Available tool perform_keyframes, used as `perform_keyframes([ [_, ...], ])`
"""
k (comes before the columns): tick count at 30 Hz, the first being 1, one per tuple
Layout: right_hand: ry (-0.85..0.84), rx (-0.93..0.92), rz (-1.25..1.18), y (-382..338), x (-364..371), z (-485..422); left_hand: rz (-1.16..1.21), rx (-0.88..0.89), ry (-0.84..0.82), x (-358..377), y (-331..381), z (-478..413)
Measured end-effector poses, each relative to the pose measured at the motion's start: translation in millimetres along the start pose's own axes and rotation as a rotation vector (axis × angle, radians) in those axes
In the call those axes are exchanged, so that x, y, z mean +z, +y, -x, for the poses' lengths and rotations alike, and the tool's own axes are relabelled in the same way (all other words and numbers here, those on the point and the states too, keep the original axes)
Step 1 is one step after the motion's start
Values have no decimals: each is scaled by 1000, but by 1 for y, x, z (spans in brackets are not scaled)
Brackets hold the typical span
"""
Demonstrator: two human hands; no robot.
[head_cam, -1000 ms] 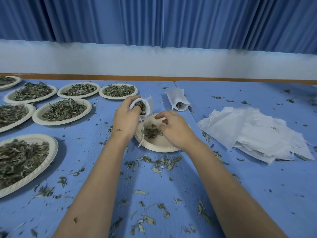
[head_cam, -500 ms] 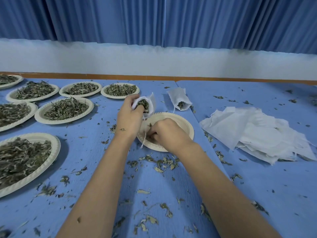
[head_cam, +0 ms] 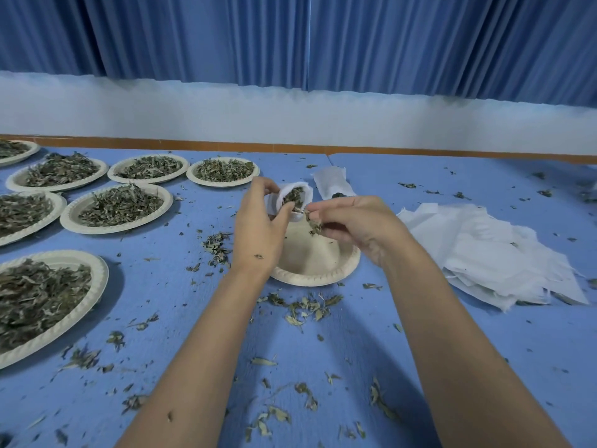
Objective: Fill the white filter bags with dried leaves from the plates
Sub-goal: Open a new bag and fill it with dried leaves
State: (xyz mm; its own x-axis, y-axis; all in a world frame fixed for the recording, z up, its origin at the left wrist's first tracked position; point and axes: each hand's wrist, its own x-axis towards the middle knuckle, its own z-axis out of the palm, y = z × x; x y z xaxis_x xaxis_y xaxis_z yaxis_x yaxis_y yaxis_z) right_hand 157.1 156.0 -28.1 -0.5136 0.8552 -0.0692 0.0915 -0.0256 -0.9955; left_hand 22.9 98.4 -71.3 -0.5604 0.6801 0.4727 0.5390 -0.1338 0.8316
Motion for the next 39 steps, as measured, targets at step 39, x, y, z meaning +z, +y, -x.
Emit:
perform_keyframes([
  [39,117,81,-413,4,34,4,-98,40,-78,12,6,6],
])
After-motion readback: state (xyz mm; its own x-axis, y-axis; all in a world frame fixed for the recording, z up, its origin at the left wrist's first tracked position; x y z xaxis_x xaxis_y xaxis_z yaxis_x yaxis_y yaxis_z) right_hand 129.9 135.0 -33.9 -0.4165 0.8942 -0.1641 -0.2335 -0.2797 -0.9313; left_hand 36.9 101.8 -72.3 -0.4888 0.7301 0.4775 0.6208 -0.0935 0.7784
